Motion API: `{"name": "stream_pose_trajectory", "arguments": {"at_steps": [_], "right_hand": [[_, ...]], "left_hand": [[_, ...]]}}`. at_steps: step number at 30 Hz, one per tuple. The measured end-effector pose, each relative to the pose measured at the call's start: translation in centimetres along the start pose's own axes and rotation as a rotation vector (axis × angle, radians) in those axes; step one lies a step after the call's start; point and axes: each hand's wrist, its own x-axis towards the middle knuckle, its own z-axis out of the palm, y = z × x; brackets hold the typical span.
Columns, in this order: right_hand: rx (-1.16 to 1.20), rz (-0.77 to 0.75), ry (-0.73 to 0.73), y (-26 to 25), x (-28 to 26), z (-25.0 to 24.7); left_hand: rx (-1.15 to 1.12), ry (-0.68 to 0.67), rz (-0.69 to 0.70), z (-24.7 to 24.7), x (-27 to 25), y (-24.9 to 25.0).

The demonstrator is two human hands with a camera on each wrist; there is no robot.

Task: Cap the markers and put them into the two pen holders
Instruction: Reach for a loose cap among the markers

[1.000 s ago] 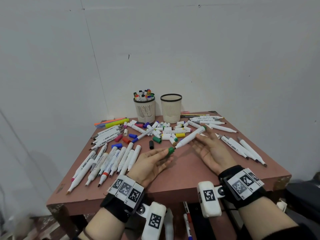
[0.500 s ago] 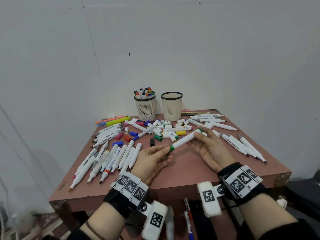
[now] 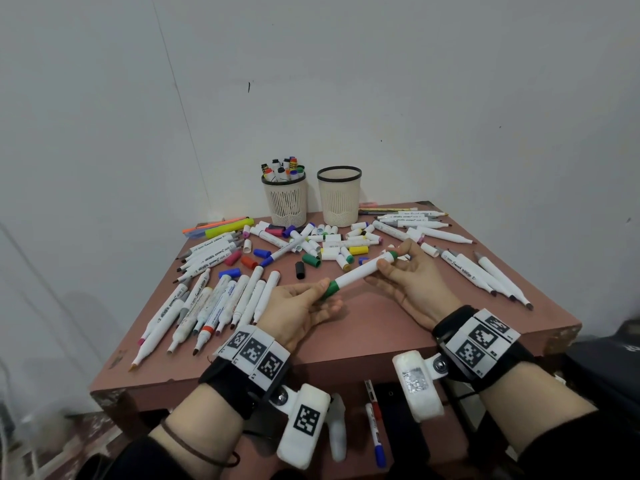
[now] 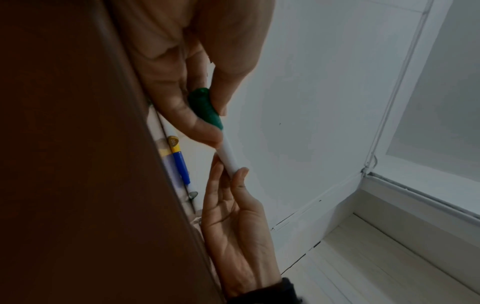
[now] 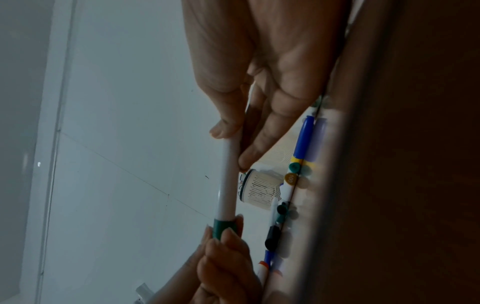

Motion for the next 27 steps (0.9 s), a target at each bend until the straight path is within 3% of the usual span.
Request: {"name": "stream_pose_trajectory", "arguments": {"at_steps": [5, 18, 21, 24, 27], "right_hand": [[-0.002, 0.038, -0.012, -0.3, -0.2, 0.1], [0.084, -0.033, 0.078, -1.0, -1.0, 1.0], [0.078, -0.025, 0.072, -1.3, -1.3, 1.2], [0.005, -0.026, 0.031, -1.6, -2.0, 1.4], [-0.085, -0.029, -0.043, -2.2, -2.9, 2.1]], "left_hand": [[0.011, -0.001, 0.007, 0.1, -0.1, -0.1], [0.045, -0.031, 0.072, 1.2, -1.8, 0.2], [0.179, -0.002, 0.121, 1.2, -2.5, -0.1], [0.418, 0.040, 0.254, 1.1, -3.1, -0.4], [0.587, 0.005, 0.359, 1.4, -3.8, 0.1]]}}
